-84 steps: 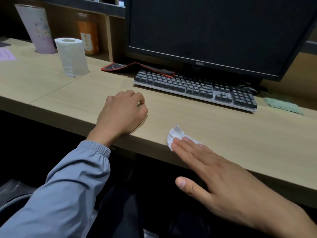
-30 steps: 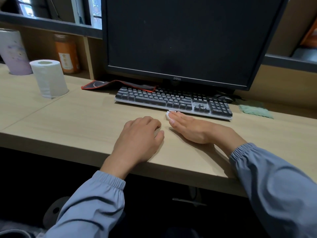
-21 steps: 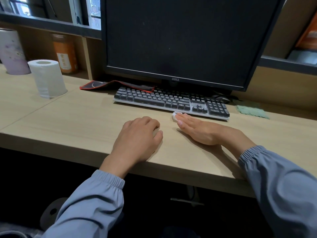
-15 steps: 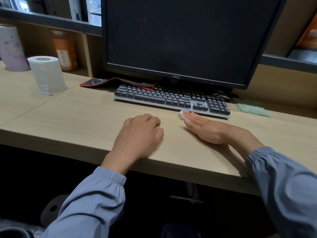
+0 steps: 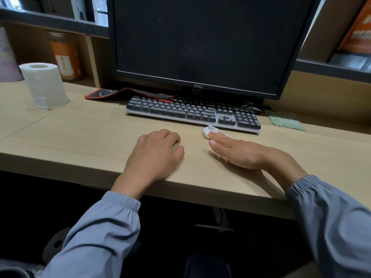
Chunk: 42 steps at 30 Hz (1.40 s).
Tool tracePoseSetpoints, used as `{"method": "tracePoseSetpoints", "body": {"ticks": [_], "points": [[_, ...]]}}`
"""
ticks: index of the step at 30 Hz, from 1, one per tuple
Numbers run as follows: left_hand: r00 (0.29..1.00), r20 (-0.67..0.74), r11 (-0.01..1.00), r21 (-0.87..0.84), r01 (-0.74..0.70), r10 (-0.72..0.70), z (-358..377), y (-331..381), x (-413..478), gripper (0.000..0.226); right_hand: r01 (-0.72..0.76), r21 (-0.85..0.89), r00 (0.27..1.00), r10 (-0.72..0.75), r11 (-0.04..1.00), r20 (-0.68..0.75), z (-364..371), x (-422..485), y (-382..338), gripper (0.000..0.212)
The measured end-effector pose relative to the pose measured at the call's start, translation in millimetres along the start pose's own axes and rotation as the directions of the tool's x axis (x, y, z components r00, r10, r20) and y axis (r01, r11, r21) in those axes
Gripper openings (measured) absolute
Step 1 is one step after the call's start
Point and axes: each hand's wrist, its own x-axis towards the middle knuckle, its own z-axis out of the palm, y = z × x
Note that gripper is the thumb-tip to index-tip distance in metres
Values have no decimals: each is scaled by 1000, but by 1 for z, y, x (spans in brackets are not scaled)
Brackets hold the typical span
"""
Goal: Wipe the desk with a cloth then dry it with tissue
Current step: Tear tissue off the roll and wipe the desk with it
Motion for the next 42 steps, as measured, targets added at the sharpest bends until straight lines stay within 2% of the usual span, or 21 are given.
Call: {"method": "tracePoseSetpoints", "body": {"ticks": [12, 26, 36, 42], "points": [[1000, 0, 1000, 3, 10, -10, 1, 1, 0, 42, 91, 3, 996, -91, 996, 19, 32, -80, -31, 63], [1000, 8, 1000, 24, 9, -9, 1, 3, -1, 41, 164, -127, 987, -162, 978, 22, 50, -138, -46, 67], [1000, -4, 999, 48, 22, -22, 5, 7, -1, 39, 229, -187, 967, -245, 955, -70, 60, -109, -70, 70], [1000, 13, 999, 35, 8, -8, 2, 2, -1, 41, 176, -242, 957, -224, 954, -186, 74, -112, -62, 69]]}}
